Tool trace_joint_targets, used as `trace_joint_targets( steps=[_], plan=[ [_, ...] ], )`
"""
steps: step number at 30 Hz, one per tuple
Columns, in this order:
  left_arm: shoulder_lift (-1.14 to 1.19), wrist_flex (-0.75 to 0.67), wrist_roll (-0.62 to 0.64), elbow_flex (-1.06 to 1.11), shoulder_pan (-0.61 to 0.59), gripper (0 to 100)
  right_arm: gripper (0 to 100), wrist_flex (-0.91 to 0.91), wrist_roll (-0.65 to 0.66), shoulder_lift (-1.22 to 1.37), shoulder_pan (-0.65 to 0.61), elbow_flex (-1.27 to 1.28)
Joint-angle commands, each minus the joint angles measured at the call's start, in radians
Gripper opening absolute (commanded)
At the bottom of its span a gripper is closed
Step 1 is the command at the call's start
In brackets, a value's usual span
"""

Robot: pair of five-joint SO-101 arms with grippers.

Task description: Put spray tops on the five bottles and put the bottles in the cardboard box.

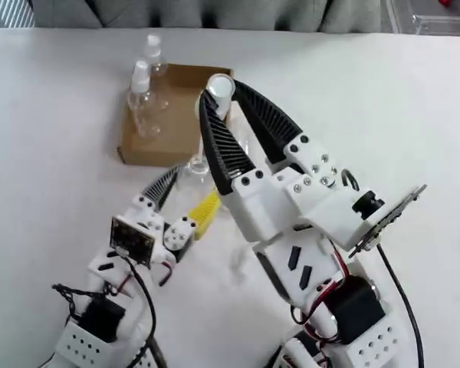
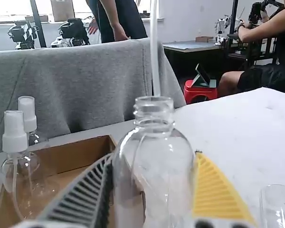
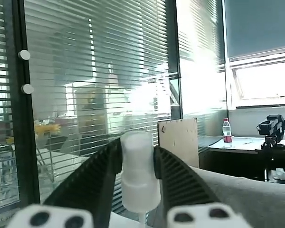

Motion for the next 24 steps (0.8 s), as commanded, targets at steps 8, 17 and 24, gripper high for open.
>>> trace_joint_targets(
  steps=[8,17,24],
  plan=[
    [-0.012,-0.014,-0.002,-0.003,0.004,2,1.5,-0.018,-0.011,-0.007,0.013,0.058],
    [-0.012,-0.014,-0.002,-0.003,0.004,2,1.5,-0.015,-0.014,-0.008,0.005,0.187],
    [-0.012,-0.014,-0.002,-0.003,0.004,2,1.5,-0.016,-0.014,-0.008,0.005,0.339]
  ],
)
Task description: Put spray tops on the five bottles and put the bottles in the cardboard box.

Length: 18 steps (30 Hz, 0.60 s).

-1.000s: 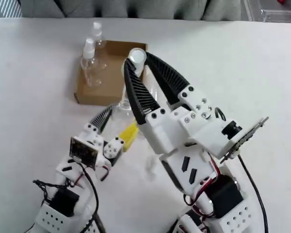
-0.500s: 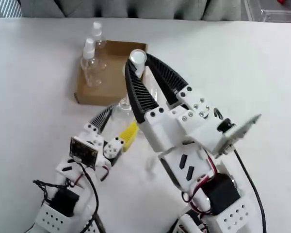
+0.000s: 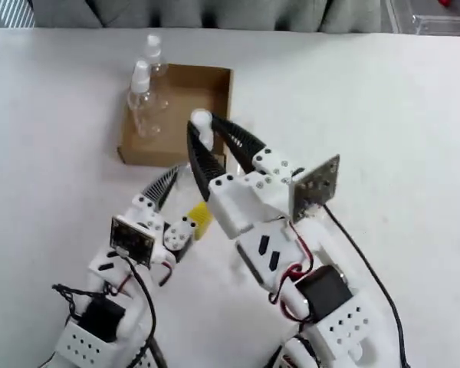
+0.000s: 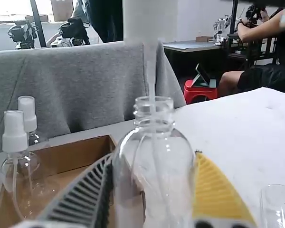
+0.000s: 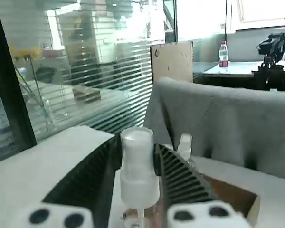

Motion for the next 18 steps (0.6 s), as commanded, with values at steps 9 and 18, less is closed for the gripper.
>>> trace_joint_targets(
  steps=[9,18],
  plan=[
    [-0.012,-0.014,-0.002,-0.003,0.002,2,15.9,0.077,-0.005,-0.012,-0.002,0.052],
    [-0.012,-0.014,-0.002,-0.003,0.002,2,12.6,0.170,-0.005,-0.179,-0.007,-0.028]
  ],
)
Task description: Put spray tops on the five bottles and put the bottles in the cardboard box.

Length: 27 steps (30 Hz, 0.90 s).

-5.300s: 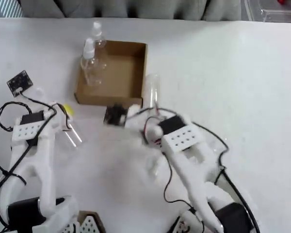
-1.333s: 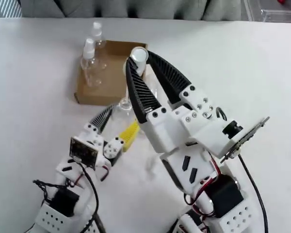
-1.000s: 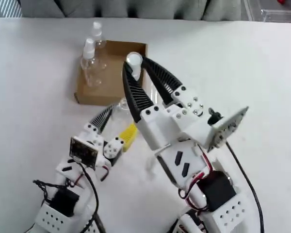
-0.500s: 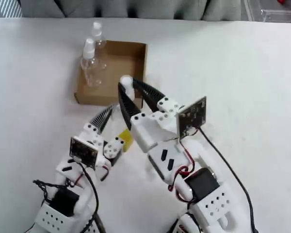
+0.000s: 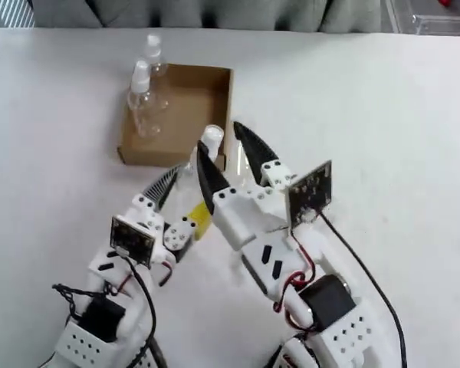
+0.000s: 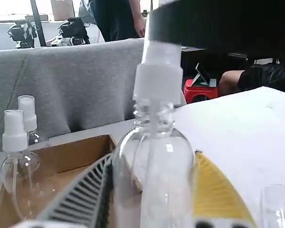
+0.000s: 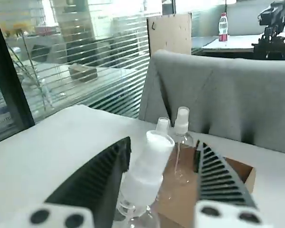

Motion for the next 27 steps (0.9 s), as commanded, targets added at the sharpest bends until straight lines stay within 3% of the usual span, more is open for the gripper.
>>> trace_joint_targets(
  steps=[1,5,9,11,22,27],
  plan=[
    [-0.013,-0.015,-0.002,-0.003,0.002,2,11.1,0.085,-0.003,-0.061,-0.010,-0.103],
    [-0.013,-0.014,-0.002,-0.003,0.002,2,7.6,0.196,0.000,-0.070,-0.002,-0.195],
    [-0.013,-0.012,-0.002,-0.003,0.002,2,0.9,0.209,0.005,-0.067,0.022,-0.226],
    [-0.013,-0.011,-0.002,-0.003,0.002,2,2.2,0.208,0.005,-0.065,0.045,-0.227],
    [-0.013,-0.009,0.000,-0.003,0.002,2,1.5,-0.005,0.000,0.222,0.188,-0.227],
    [-0.013,-0.008,0.000,-0.003,0.002,2,1.5,-0.019,-0.003,0.308,0.168,-0.227]
  ],
)
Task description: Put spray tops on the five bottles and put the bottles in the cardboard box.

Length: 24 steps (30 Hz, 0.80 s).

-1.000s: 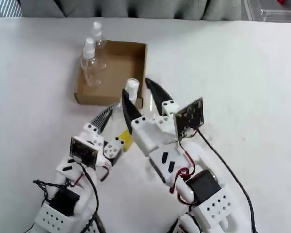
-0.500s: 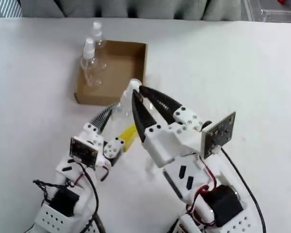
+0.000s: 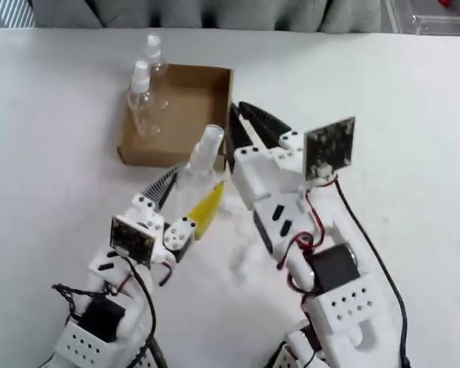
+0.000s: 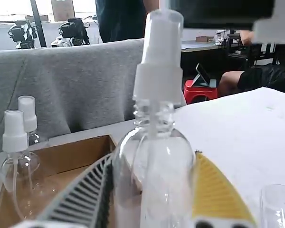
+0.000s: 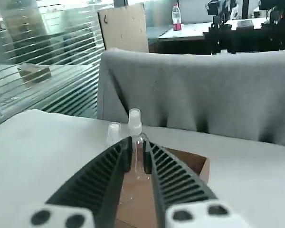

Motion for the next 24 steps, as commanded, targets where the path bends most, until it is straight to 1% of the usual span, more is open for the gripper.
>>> trace_joint_targets(
  steps=[1,6,11,18,21,24],
  plan=[
    [-0.013,-0.008,0.000,-0.003,0.002,2,1.5,-0.013,-0.003,0.018,-0.027,-0.049],
    [-0.013,-0.008,0.000,-0.003,0.002,2,1.5,0.068,0.003,-0.074,-0.091,-0.049],
    [-0.013,-0.008,0.000,-0.003,0.002,2,1.5,0.127,0.005,-0.134,-0.085,-0.043],
    [-0.013,-0.008,0.000,-0.003,0.002,2,1.5,0.272,-0.002,-0.151,0.033,-0.034],
    [-0.013,-0.009,0.000,-0.003,-0.012,2,1.5,0.323,0.002,-0.151,0.070,0.026],
    [-0.013,-0.017,0.002,-0.005,-0.050,2,1.5,0.320,0.000,-0.151,0.084,0.120]
  ],
)
